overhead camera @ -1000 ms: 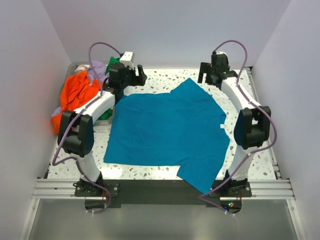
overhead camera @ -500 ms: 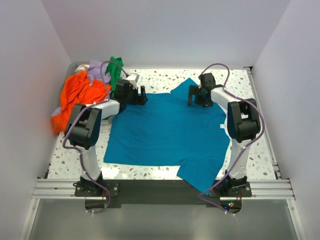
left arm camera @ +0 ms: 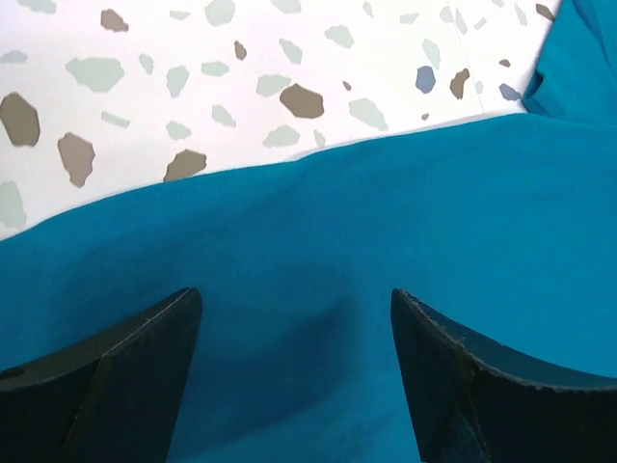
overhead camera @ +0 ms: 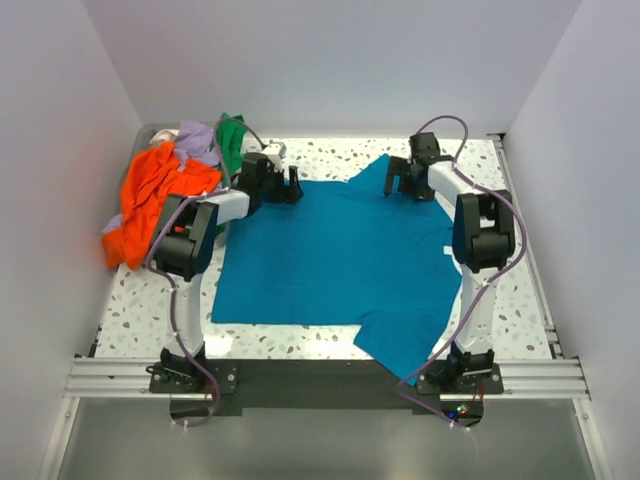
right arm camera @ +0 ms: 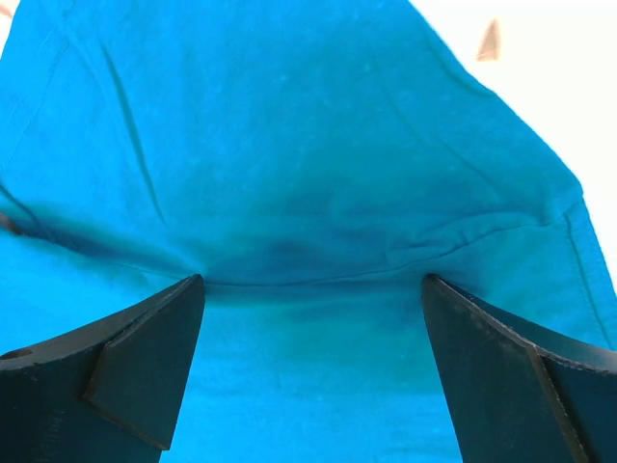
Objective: Fold and stack the t-shirts
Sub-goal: Flatten the tshirt out
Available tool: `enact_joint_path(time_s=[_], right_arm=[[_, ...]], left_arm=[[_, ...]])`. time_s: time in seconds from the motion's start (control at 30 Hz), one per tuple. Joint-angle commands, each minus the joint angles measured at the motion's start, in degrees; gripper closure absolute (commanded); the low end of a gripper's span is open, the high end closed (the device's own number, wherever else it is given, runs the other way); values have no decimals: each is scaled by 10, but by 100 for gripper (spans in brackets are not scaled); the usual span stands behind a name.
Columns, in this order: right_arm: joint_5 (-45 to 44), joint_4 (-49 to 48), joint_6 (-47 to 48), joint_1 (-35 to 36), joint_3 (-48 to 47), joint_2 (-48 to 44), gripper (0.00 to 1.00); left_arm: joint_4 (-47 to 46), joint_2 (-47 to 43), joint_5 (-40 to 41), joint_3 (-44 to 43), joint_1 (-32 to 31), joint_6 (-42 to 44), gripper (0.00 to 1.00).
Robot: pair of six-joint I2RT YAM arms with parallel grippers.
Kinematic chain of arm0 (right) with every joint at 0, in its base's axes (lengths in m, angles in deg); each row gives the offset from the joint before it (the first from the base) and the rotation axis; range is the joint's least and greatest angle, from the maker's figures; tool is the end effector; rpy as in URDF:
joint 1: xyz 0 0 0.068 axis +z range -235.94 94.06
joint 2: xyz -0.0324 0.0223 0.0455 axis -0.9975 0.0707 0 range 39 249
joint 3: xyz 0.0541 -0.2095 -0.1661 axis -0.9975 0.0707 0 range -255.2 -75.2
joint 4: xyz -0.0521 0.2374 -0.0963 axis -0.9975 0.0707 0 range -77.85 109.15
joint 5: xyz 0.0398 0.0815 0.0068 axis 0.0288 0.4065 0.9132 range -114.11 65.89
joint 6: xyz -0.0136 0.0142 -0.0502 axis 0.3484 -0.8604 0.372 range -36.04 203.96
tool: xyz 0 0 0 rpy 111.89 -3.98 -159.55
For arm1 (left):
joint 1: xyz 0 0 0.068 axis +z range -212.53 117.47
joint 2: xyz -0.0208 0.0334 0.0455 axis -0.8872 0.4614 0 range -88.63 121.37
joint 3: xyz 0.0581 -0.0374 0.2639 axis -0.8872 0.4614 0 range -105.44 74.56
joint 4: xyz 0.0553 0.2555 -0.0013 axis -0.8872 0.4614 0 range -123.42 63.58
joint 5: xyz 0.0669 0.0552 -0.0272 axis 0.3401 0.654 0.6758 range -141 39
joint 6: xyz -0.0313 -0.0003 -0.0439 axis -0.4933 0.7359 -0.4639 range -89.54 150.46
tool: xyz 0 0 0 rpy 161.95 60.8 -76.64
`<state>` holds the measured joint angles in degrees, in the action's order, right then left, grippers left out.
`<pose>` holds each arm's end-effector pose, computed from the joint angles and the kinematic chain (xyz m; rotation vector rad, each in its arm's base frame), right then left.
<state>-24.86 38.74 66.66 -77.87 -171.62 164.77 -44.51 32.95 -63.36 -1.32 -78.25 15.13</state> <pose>0.4740 0.0667 0.1690 0.2105 2.5458 0.1554 0.4424 -0.1325 0.1433 0.1330 2.2062 -0.5404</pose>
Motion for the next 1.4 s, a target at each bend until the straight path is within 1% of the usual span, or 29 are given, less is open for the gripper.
enact_joint_path(time_s=[0.0, 0.17, 0.3, 0.43, 0.53, 0.57, 0.67, 0.7, 0.77, 0.8, 0.87, 0.9, 0.97, 1.0, 1.1, 1.13, 1.17, 1.2, 1.3, 1.37], right_arm=[[-27, 60, -12, -31, -10, 36, 1], [-23, 71, -14, -57, -34, 53, 1], [-24, 83, -16, -76, -57, 72, 1], [-23, 100, -14, -80, -95, 91, 1], [-12, 109, -8, -80, -124, 95, 1], [-5, 111, -6, -79, -131, 92, 1], [12, 113, 1, -79, -148, 69, 1], [29, 113, 4, -79, -144, 59, 1], [27, 111, 6, -71, -129, 17, 1], [24, 103, 9, -67, -102, -2, 1], [18, 89, 10, -50, -64, -34, 1], [15, 79, 10, -44, -26, -67, 1], [-4, 64, 5, -21, 17, -97, 1], [-12, 52, 3, -12, 61, -122, 1], [-46, 22, -9, 21, 129, -161, 1], [-52, 16, -17, 27, 171, -186, 1], [-62, 8, -22, 37, 192, -196, 1], [-63, -7, -32, 40, 232, -209, 1], [-67, -33, -43, 42, 293, -238, 1], [-73, -38, -43, 42, 310, -243, 1]], left_arm=[[25, 32, -11, -50, -2, -7, 16], [56, 67, -17, -108, -8, -1, 16], [79, 109, -27, -179, -19, 8, 16], [102, 140, -22, -235, -22, 11, 16], [110, 147, -8, -265, -22, 18, 16], [129, 145, -9, -270, -22, 19, 16], [128, 116, -5, -268, -23, 26, 16], [127, 90, -1, -253, -23, 28, 16], [101, 56, 13, -223, -25, 30, 16], [91, 19, 16, -180, -25, 30, 16], [63, -18, 25, -134, -25, 29, 16], [58, -47, 29, -92, -25, 29, 16], [49, -74, 37, -54, -25, 30, 16], [44, -95, 39, -15, -25, 31, 16], [21, -132, 41, 62, -25, 30, 16], [14, -141, 39, 81, -25, 27, 16], [-1, -150, 39, 99, -25, 26, 16], [-9, -165, 37, 133, -25, 24, 15], [-24, -181, 37, 181, -25, 16, 15], [-40, -181, 39, 198, -24, 13, 15]])
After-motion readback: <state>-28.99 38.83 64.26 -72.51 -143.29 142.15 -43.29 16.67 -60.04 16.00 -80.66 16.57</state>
